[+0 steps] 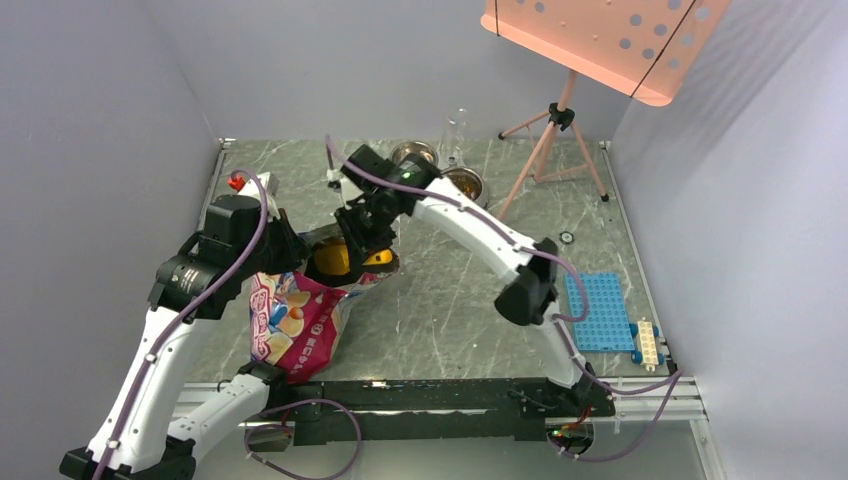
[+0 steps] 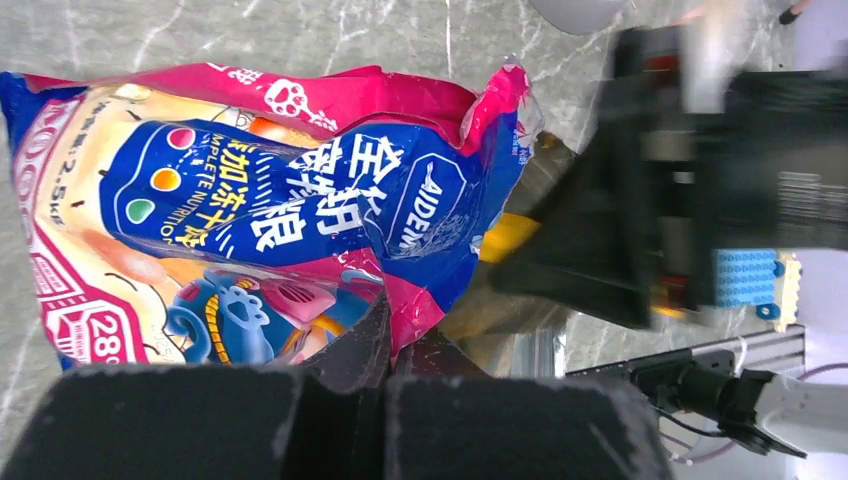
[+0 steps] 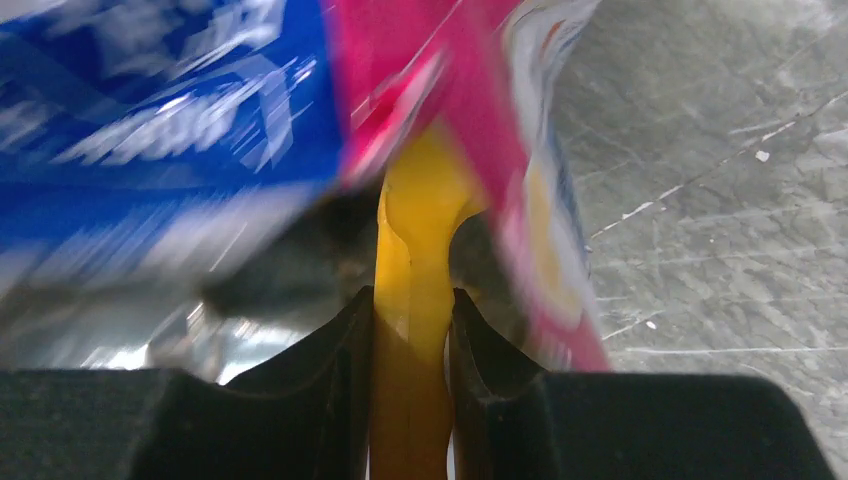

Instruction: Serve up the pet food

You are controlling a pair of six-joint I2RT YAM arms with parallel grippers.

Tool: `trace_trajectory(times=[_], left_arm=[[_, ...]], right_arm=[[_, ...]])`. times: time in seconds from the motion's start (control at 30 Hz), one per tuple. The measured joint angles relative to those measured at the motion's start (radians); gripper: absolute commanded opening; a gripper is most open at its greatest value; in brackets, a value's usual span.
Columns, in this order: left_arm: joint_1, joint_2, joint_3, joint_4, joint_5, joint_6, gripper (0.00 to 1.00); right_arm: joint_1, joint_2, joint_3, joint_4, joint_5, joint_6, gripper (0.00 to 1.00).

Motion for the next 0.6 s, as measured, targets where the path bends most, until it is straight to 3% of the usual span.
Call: trace_trajectory(times=[0.13, 0.33, 0.6], left_arm=[[0.000, 0.014, -0.013, 0.013, 0.044, -0.025, 0.00], [0.003, 0.076, -0.032, 0.045, 0.133, -0.080, 0.00], [0.013, 0.103, -0.032, 0.045, 0.139, -0.108, 0.00]], right_arm=[[0.015, 0.112, -0.003, -0.027, 0.054, 0.003, 0.00], [0.013, 0.126, -0.071, 0.033, 0.036, 0.004, 0.00], [-0.014, 0.154, -0.143, 0.247, -0.186, 0.070, 0.00]])
